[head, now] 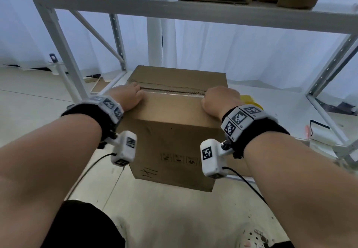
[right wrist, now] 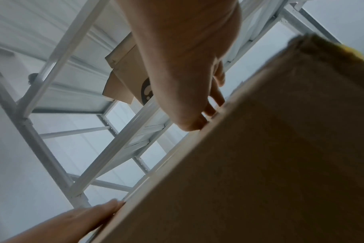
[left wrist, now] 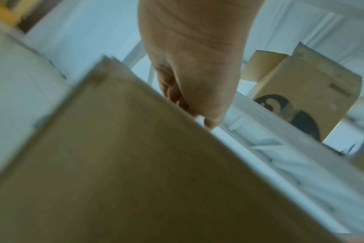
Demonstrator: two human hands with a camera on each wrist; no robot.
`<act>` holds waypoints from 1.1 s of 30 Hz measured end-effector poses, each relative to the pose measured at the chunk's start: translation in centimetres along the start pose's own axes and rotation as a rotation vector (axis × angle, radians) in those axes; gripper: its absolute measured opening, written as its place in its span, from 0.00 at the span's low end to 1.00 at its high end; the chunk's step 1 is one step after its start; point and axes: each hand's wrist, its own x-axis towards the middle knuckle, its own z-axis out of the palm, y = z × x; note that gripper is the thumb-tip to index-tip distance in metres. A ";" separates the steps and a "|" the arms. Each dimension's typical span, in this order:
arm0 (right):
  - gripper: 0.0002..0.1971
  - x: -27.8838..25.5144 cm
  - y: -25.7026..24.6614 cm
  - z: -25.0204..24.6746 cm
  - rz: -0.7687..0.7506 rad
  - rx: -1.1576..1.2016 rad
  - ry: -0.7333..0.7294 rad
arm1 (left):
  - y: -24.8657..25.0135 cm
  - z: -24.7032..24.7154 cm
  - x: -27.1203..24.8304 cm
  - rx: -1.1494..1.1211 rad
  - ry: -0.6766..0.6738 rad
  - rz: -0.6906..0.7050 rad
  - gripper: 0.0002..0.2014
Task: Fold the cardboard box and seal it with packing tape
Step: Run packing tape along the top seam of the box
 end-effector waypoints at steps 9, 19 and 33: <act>0.24 -0.2 0.0 0.7 -0.067 0.148 -0.121 | 8.6 2.0 0.5 -0.064 -0.019 0.320 0.25; 0.16 1.3 -2.2 0.7 0.043 0.145 0.020 | -1.2 1.4 1.7 -0.184 0.127 0.063 0.27; 0.25 -0.1 -1.3 2.3 0.068 0.116 0.033 | -2.5 1.8 2.6 -0.415 0.113 -0.310 0.38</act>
